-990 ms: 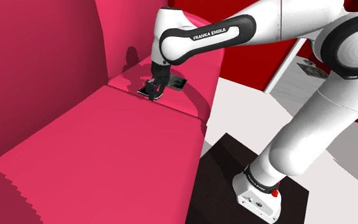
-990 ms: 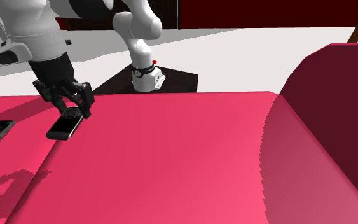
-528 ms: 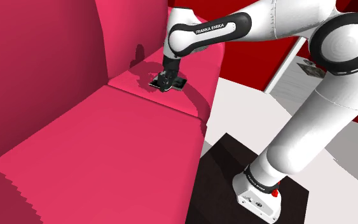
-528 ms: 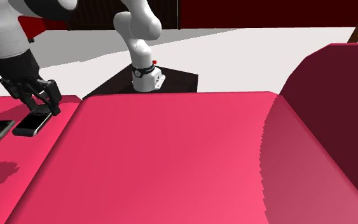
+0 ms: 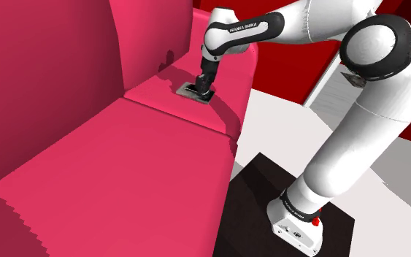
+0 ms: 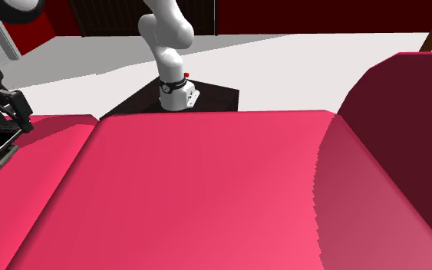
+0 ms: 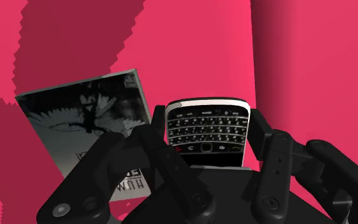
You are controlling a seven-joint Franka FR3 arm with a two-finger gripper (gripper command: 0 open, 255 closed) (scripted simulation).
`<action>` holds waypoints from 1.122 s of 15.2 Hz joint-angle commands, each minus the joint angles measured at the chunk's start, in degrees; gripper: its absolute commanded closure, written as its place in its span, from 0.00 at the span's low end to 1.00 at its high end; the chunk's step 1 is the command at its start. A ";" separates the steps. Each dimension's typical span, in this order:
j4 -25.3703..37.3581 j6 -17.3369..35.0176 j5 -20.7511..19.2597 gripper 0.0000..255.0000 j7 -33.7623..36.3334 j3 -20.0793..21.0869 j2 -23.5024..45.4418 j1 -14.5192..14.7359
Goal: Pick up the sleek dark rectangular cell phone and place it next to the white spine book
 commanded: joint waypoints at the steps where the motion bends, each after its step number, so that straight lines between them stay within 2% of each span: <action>1: 2.14 -0.44 -0.04 1.00 -2.52 -1.10 1.73 -1.34; 10: 15.11 -4.39 0.36 1.00 -12.63 -5.07 10.92 -7.30; 17: 30.63 -9.81 1.07 1.00 -19.48 -7.13 21.13 -12.00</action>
